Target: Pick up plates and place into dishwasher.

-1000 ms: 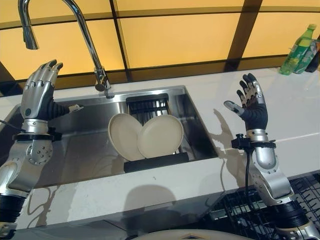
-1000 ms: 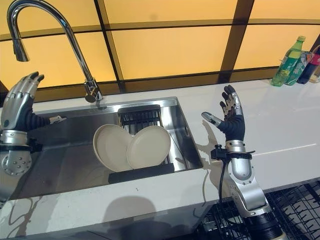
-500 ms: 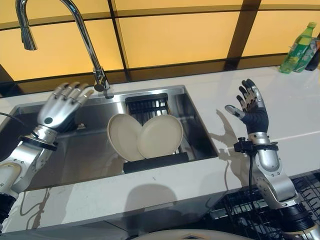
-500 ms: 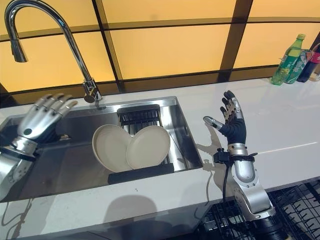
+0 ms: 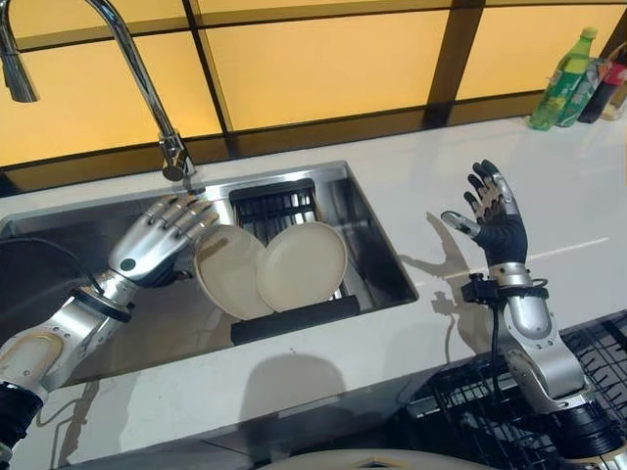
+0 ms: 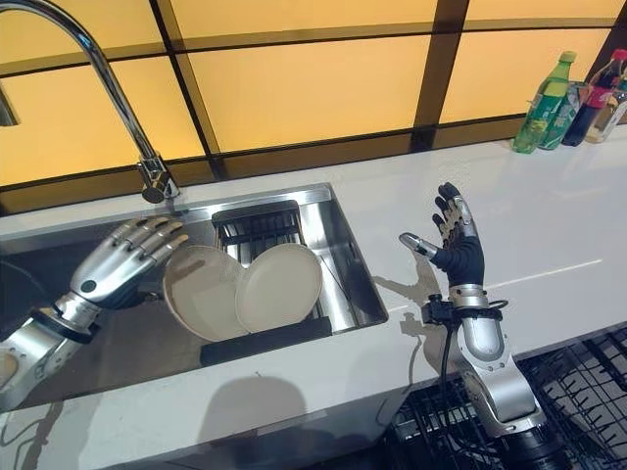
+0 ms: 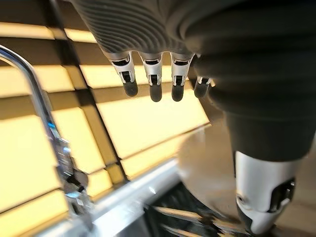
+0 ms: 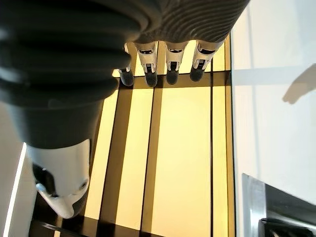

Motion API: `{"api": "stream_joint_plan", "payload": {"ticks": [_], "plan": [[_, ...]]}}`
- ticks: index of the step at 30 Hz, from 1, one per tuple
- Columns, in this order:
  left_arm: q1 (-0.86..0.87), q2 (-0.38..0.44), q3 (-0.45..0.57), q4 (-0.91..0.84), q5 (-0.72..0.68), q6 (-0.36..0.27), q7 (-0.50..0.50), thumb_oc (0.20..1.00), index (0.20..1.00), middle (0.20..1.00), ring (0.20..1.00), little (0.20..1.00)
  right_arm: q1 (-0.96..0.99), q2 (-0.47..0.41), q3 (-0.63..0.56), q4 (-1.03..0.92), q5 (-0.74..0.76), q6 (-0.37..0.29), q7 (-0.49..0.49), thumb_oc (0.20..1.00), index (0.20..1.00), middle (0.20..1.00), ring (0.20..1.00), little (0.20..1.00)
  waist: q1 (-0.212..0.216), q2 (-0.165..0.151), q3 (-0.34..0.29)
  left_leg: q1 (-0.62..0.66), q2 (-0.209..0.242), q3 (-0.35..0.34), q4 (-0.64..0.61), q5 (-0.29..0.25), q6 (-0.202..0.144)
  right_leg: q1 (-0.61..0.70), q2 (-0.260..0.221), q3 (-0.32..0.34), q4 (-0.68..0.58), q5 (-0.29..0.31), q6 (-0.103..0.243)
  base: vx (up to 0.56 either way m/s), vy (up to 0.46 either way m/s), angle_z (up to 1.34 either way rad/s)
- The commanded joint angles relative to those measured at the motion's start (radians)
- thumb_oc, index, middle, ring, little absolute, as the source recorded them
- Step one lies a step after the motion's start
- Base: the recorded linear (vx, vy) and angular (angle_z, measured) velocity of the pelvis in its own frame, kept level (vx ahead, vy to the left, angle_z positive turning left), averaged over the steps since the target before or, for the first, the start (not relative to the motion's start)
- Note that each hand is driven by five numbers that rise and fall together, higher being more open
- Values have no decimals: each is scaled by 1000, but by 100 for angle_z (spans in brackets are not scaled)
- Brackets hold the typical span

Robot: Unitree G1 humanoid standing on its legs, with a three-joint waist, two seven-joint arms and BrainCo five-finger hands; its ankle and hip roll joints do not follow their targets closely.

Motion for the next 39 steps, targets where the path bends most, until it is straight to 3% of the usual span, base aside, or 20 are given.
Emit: {"api": "stream_joint_plan", "payload": {"ticks": [1, 9, 15, 28, 29, 30, 31, 39], "plan": [[-38, 60, 21, 42, 11, -2, 40, 1000, 1000, 1000, 1000, 1000, -6, -77, -5, -16, 20, -33, 8, 1000, 1000, 1000, 1000, 1000, -19, 5, -42, 7, -52, 57, 31, -78, 110, -178, 16, 79, 51, 107, 2, 58, 24, -2], [-46, 71, -49, 79, 64, -5, 19, 1000, 1000, 1000, 1000, 1000, -3, -93, -1, -2, 28, -37, 15, 1000, 1000, 1000, 1000, 1000, -31, 2, -29, 4, -57, 59, 49, -89, 114, -190, 14, 99, 64, 108, 13, 54, 21, -1], [-53, 81, -97, 117, 64, 8, -55, 1000, 1000, 1000, 1000, 1000, -5, -103, -1, 6, 31, -37, 17, 1000, 1000, 1000, 1000, 1000, -37, 1, -20, 5, -58, 56, 57, -95, 116, -196, 15, 110, 71, 110, 22, 44, 1, -3], [-42, 101, -70, 132, 93, -24, -56, 1000, 1000, 1000, 1000, 1000, 19, -102, -17, 1, 42, -43, 29, 1000, 1000, 1000, 1000, 1000, -36, 1, -25, 15, -53, 54, 55, -96, 114, -192, 18, 103, 70, 113, 24, 6, -12, -2], [-45, 108, -71, 129, 92, -28, -69, 865, 865, 865, 865, 865, 19, -100, -15, -1, 42, -44, 25, 1000, 1000, 1000, 1000, 1000, -35, 2, -27, 16, -53, 52, 53, -96, 114, -193, 18, 101, 71, 113, 24, -14, -34, 0], [-48, 112, -74, 128, 91, -31, -74, 602, 602, 602, 602, 602, 18, -101, -13, -1, 43, -44, 22, 1000, 1000, 1000, 1000, 1000, -35, 2, -28, 16, -54, 52, 53, -97, 114, -194, 18, 100, 72, 113, 24, -18, -32, 0], [-50, 115, -75, 126, 94, -33, -84, 200, 200, 200, 200, 200, 17, -100, -13, -1, 44, -44, 20, 1000, 1000, 1000, 1000, 1000, -35, 3, -29, 16, -55, 50, 53, -97, 114, -194, 18, 98, 73, 112, 24, 0, 0, 0], [-77, 141, -82, 112, 82, -55, -126, 200, 200, 200, 200, 200, 14, -102, -14, -5, 52, -41, -3, 1000, 1000, 1000, 1000, 1000, -33, 8, -31, 17, -56, 43, 52, -98, 114, -197, 14, 83, 74, 118, 24, -9, -5, 0]]}}
